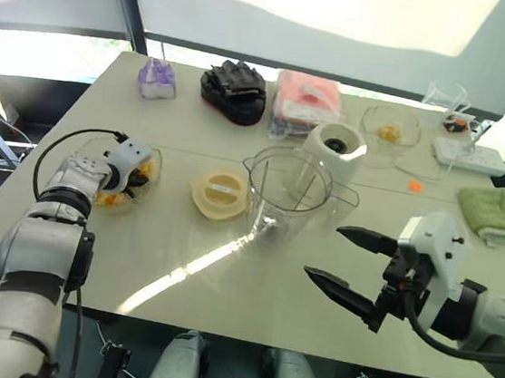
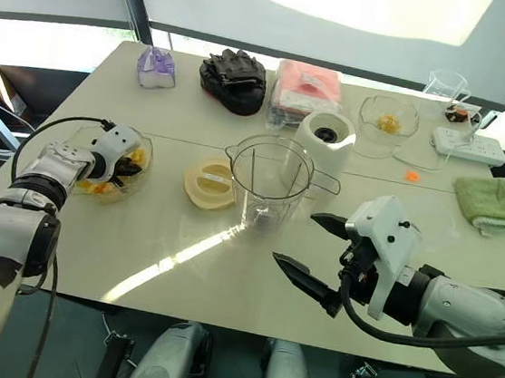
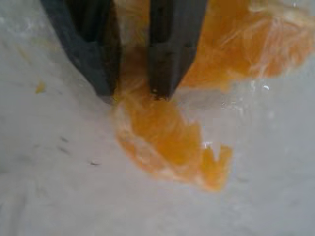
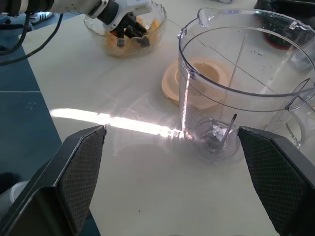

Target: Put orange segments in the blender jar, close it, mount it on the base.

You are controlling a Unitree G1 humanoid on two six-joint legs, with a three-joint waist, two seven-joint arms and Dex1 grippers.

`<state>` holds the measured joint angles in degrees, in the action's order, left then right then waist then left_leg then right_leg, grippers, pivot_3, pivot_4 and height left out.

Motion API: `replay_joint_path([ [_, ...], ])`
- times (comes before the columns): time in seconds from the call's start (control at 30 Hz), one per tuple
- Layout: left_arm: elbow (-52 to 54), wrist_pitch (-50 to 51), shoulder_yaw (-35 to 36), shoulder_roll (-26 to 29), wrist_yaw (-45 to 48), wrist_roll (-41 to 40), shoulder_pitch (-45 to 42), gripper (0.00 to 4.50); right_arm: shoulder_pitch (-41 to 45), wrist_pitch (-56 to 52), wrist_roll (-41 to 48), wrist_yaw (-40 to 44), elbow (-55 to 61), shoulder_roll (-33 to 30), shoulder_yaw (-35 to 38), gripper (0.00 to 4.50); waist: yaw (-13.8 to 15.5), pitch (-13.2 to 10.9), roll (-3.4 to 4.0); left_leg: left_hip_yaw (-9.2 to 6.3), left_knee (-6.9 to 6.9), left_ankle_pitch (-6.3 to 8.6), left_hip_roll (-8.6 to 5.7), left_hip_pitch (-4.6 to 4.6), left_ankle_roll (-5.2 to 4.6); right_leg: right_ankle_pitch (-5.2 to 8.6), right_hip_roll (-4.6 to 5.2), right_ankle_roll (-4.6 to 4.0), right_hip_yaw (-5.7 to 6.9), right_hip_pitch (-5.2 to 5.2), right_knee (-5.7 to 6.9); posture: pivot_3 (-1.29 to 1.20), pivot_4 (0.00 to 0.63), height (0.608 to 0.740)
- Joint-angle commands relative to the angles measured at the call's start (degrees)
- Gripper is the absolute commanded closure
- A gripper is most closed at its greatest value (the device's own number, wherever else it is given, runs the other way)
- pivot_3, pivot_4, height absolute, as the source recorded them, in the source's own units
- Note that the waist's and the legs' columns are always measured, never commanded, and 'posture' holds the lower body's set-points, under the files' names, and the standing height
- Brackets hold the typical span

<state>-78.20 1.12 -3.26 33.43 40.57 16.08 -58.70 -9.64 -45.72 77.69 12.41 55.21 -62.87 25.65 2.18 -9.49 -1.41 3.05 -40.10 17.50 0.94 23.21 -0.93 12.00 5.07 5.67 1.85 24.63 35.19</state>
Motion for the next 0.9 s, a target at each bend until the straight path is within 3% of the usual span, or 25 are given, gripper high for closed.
replay_joint_path([
  [0.03,-0.1,-0.3,0.6,-0.2,0.5,-0.3,0.8,4.46,-0.2,0.5,1.3,0.0,1.1,-0.9,2.1,0.00,0.0,0.0,0.00,-0.01,0.00,0.00,0.00,0.00,0.00,0.00,0.00,0.00,0.00,0.00,0.00,0.00,0.150,0.740],
  [0.27,0.7,-1.6,2.2,4.6,7.5,-1.9,-1.1,4.46,1.7,1.2,-1.2,1.0,-0.2,0.0,-1.4,0.00,-0.1,0.0,-0.01,0.01,0.00,0.00,0.00,0.05,0.00,0.01,0.00,-0.02,0.00,0.02,-0.06,0.00,0.150,0.740],
  [0.7,6.6,-0.7,3.6,17.8,42.7,-8.5,-6.3,4.46,4.3,1.5,-7.6,5.2,-2.8,3.1,-6.9,0.00,0.0,0.0,-0.04,0.02,0.00,0.00,0.01,0.13,0.00,0.13,-0.01,-0.24,0.01,0.10,-0.06,0.00,0.150,0.740],
  [0.9,12.7,2.7,4.1,17.5,50.7,-12.6,-12.3,4.46,0.6,0.7,-11.0,9.5,-4.9,3.1,-3.2,0.00,0.3,0.0,-0.09,-0.02,-0.01,0.00,0.00,0.15,0.00,0.14,-0.05,-0.24,0.02,0.09,-0.05,0.00,0.150,0.740],
])
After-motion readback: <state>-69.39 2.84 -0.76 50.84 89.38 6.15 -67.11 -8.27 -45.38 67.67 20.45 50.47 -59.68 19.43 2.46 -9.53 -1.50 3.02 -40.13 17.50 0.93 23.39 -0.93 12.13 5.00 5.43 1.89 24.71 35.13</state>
